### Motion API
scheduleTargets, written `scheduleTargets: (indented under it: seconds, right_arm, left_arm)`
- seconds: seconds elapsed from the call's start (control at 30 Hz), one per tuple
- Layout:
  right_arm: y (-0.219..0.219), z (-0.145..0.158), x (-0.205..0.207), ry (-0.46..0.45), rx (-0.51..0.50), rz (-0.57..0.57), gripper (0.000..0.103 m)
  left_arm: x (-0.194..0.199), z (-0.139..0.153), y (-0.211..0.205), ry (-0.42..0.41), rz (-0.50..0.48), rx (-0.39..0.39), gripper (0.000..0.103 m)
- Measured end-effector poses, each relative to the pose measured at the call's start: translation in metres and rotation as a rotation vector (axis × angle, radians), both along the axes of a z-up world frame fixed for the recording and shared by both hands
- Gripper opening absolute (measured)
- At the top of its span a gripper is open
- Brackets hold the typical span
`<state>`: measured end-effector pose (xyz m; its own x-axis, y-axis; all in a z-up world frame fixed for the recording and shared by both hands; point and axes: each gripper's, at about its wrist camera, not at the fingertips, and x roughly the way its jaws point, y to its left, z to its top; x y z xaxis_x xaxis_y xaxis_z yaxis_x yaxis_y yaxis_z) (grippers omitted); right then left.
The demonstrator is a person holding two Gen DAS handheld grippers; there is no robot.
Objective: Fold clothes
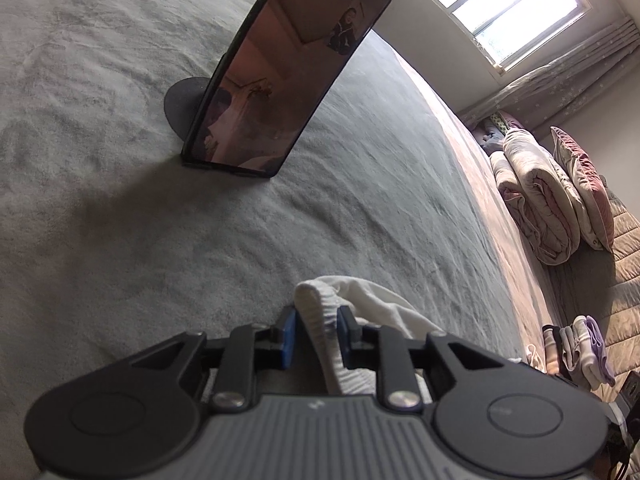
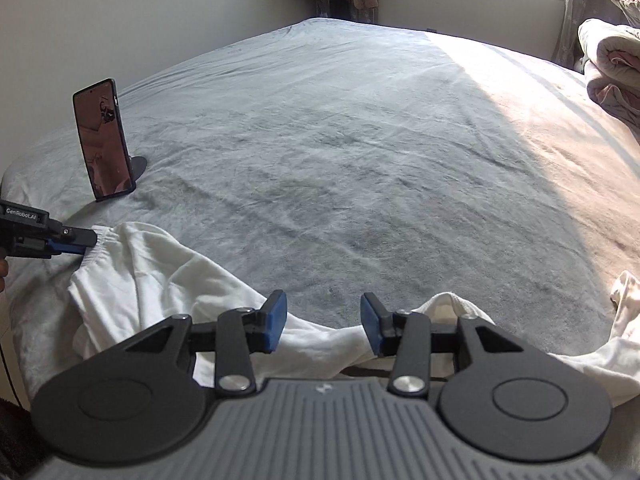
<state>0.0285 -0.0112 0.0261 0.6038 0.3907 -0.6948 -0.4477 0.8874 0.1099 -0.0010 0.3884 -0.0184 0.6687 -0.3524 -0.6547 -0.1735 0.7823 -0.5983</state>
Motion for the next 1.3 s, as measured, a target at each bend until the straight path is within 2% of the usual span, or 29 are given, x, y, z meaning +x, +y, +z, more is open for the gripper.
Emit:
scheduleTargets:
  seconds: [0.17,0.3,0.47,0.6,0.8,0.87,0.97,1.0,1.03,1.1,1.2,1.3]
  right_arm:
    - [0.022,-0.006,0.005,0.008,0.004,0.088,0.046]
    - [0.044,-0.011,0.013,0.014,0.004,0.123,0.046]
    - [0.056,-0.015,0.035,0.062,0.116,0.080,0.045]
    - [0.082,-0.015,0.044,0.079,0.152,0.132,0.045]
    - [0.126,-0.019,0.042,0.053,0.093,0.229,0.045]
    - [0.138,-0.021,0.042,0.046,0.065,0.246,0.042]
    - [0.148,-0.026,0.042,0.044,0.040,0.272,0.025]
    - [0.151,-0.028,0.041,0.041,0.029,0.285,0.014]
    - [0.153,-0.029,0.039,0.028,0.020,0.294,0.008]
    - [0.154,-0.028,0.035,-0.014,-0.005,0.290,0.001]
    - [0.148,-0.017,0.032,-0.092,-0.050,0.258,0.001]
    - [0.132,0.000,0.037,-0.168,-0.061,0.220,0.001]
  left_arm:
    - [0.002,0.000,-0.003,-0.001,0.001,0.030,0.020]
    - [0.003,0.000,-0.005,-0.003,-0.002,0.059,0.015]
    - [0.001,0.000,-0.008,-0.011,-0.020,0.100,0.013]
    - [0.000,0.000,-0.010,-0.007,-0.023,0.108,0.012]
    - [-0.001,0.000,-0.009,-0.010,-0.030,0.109,0.012]
    - [-0.001,0.001,-0.010,-0.013,-0.030,0.115,0.011]
    - [0.000,0.004,-0.012,-0.025,-0.029,0.131,0.009]
    - [0.002,0.006,-0.014,-0.037,-0.027,0.146,0.008]
    - [0.004,0.009,-0.015,-0.049,-0.025,0.160,0.007]
    - [0.011,0.018,-0.021,-0.084,-0.016,0.190,0.006]
    - [0.030,0.034,-0.032,-0.137,-0.025,0.212,0.005]
    - [0.054,0.050,-0.054,-0.182,-0.069,0.282,0.005]
